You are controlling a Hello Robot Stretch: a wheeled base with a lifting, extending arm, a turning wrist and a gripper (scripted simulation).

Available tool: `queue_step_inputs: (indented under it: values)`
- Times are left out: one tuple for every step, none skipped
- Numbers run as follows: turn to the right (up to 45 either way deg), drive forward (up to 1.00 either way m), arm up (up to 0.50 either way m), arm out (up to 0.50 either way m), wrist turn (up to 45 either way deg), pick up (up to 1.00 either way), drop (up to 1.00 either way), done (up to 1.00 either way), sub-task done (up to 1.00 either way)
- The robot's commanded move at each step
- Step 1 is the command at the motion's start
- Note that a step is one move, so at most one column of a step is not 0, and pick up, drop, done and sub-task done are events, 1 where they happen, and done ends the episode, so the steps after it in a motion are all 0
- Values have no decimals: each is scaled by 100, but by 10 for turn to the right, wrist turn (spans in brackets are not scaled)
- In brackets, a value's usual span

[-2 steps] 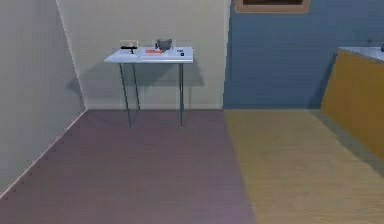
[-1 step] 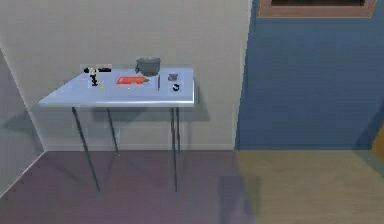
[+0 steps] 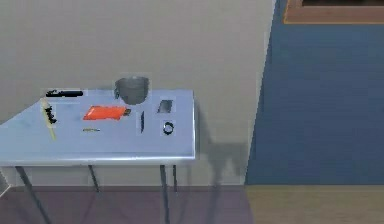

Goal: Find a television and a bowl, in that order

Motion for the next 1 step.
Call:
queue_step_inputs:
  values:
    - [-150, 0, 0, 0, 0, 0, 0, 0, 0]
